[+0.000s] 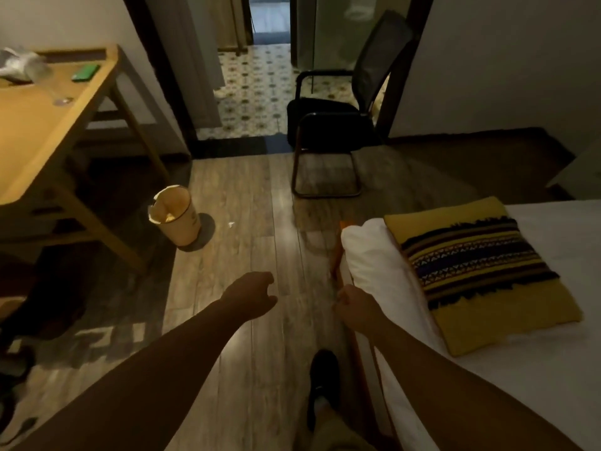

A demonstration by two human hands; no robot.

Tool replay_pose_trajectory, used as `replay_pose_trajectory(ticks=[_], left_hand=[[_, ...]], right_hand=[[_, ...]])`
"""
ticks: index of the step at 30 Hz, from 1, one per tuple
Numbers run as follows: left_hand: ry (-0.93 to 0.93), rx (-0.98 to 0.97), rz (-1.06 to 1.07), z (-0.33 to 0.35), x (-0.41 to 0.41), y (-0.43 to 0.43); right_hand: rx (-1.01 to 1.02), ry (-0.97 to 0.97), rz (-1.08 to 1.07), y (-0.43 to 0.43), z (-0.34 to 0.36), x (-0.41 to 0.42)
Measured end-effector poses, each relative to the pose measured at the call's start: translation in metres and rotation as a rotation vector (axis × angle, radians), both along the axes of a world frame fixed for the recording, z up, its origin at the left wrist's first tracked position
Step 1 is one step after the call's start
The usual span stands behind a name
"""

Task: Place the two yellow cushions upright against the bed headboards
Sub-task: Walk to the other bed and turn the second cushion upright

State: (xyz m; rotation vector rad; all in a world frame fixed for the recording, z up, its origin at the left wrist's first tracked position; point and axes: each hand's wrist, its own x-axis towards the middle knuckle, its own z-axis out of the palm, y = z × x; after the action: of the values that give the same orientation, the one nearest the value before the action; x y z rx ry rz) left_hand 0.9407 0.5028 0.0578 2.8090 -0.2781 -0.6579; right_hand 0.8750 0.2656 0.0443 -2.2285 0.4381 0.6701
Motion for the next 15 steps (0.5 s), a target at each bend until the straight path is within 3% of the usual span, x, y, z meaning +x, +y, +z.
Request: replay_pose_trajectory(ticks=[6, 9, 15], left_hand=[[-0.035, 0.032, 0.008, 0.017, 0.143, -0.049], [-0.062, 0.023, -0.016, 0.024, 0.203, -0.069], [-0.062, -0.012, -0.094, 0.023, 0.32, -0.097]], right_hand=[[-0.106, 0.006, 0.229, -0.072, 0.016, 0.154], [-0.092, -0.03, 0.047, -0.092, 0.018, 0.206], [-0.029, -0.068, -0.101, -0.109, 0.013, 0.314]])
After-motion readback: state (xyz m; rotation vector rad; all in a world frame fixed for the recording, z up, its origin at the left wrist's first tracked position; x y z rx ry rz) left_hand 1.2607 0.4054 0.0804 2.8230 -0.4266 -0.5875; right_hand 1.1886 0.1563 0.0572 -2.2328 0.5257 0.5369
